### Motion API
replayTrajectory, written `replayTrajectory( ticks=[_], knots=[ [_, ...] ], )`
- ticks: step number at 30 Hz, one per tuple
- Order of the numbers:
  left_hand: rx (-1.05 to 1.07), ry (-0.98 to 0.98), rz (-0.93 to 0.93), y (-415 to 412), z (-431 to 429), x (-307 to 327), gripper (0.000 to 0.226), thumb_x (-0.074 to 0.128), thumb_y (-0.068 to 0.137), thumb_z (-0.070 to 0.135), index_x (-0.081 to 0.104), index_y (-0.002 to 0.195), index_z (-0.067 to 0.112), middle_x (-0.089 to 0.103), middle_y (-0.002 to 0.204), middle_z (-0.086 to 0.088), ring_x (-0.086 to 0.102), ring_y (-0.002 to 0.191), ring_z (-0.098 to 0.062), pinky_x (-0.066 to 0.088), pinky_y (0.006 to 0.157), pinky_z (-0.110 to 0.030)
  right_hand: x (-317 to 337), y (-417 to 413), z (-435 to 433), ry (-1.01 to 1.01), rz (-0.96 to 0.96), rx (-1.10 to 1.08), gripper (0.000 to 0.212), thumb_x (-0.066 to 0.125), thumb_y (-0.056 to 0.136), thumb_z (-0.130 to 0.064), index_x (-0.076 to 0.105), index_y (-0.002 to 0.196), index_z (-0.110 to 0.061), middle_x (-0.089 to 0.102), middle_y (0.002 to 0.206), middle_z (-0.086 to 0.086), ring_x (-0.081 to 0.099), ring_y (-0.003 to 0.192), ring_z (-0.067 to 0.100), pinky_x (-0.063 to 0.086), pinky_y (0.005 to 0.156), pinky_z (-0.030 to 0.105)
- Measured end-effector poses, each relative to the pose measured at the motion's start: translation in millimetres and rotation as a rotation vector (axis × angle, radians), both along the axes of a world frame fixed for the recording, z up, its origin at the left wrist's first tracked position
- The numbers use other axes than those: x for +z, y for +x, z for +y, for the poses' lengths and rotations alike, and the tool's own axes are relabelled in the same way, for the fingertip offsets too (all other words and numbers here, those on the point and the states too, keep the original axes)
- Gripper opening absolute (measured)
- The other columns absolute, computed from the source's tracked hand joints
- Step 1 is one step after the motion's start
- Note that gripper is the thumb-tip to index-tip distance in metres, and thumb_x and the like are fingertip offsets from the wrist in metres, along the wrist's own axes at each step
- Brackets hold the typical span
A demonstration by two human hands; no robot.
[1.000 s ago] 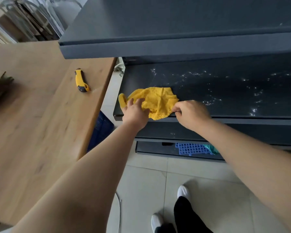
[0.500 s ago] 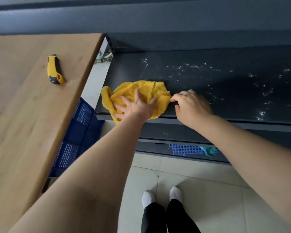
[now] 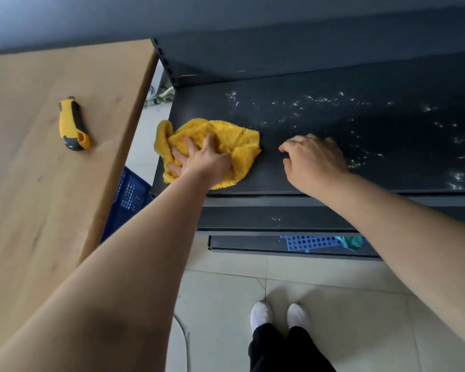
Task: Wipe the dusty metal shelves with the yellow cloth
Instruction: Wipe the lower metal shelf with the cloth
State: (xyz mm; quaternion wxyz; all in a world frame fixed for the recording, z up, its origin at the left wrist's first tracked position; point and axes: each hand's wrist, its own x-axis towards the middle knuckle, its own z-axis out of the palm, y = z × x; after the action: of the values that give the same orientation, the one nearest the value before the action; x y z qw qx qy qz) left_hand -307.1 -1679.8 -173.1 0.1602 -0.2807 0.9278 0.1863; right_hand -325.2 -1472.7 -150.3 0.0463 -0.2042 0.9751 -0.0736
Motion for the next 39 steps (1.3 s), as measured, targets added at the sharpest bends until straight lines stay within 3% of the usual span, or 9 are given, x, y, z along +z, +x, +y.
replayTrajectory(
  ticks=[4,6,12,19,23,28,39],
  knots=[
    [0.066,-0.005,0.014,-18,12,1,0.103,0.024,0.069,0.087,-0.001,0.150,0.029,-0.012,0.159,-0.009,-0.018,0.140,-0.046,-0.008,0.106,-0.066,-3,-3,-2,-0.003,0.004,0.006,0.028,0.048,0.093,-0.022,0.063,0.117,-0.018,0.062,0.121,0.003,0.053,0.112,0.026,0.039,0.088,0.040],
    [0.063,-0.061,0.032,-28,14,-2,0.110,0.026,0.068,0.088,-0.003,0.151,0.022,-0.008,0.160,-0.007,-0.015,0.142,-0.043,-0.006,0.108,-0.064,-2,-7,1,-0.030,-0.001,-0.001,0.028,0.047,0.094,-0.023,0.064,0.116,-0.020,0.063,0.120,0.002,0.054,0.111,0.026,0.039,0.089,0.041],
    [-0.070,-0.183,0.150,-58,7,-16,0.088,0.031,0.081,0.072,0.006,0.149,0.022,0.008,0.159,-0.003,-0.004,0.145,-0.032,-0.001,0.113,-0.056,0,-23,17,-0.048,0.084,-0.041,0.029,0.049,0.093,-0.021,0.063,0.119,-0.021,0.063,0.122,0.001,0.055,0.110,0.025,0.039,0.090,0.040],
    [-0.088,-0.165,0.261,-92,8,-20,0.078,0.037,0.081,0.060,0.011,0.147,0.027,0.025,0.154,-0.007,0.004,0.145,-0.025,0.004,0.114,-0.048,0,-32,30,-0.001,0.134,-0.106,0.028,0.050,0.091,-0.021,0.064,0.115,-0.024,0.064,0.120,-0.003,0.054,0.109,0.024,0.036,0.088,0.040],
    [-0.132,-0.190,0.221,-105,14,-19,0.078,0.031,0.083,0.065,-0.003,0.149,0.039,0.015,0.159,0.001,0.004,0.145,-0.029,0.003,0.113,-0.051,1,-31,43,0.003,0.127,-0.137,0.028,0.048,0.092,-0.024,0.064,0.115,-0.027,0.062,0.124,-0.005,0.051,0.113,0.025,0.034,0.089,0.041],
    [-0.247,-0.253,0.124,-118,27,-15,0.062,0.021,0.089,0.062,0.009,0.147,0.045,0.008,0.160,0.007,0.001,0.146,-0.031,0.003,0.113,-0.055,1,-27,60,-0.007,0.098,-0.164,0.029,0.046,0.093,-0.024,0.064,0.115,-0.029,0.060,0.127,-0.006,0.049,0.118,0.022,0.033,0.090,0.041],
    [-0.595,-0.174,0.209,-107,115,-10,0.057,0.024,0.094,0.055,0.008,0.148,0.046,0.004,0.160,0.008,-0.001,0.146,-0.029,0.001,0.114,-0.050,10,-15,83,0.049,0.102,-0.200,0.030,0.045,0.094,-0.024,0.062,0.119,-0.029,0.059,0.127,-0.005,0.049,0.118,0.023,0.035,0.091,0.042]
  ],
)
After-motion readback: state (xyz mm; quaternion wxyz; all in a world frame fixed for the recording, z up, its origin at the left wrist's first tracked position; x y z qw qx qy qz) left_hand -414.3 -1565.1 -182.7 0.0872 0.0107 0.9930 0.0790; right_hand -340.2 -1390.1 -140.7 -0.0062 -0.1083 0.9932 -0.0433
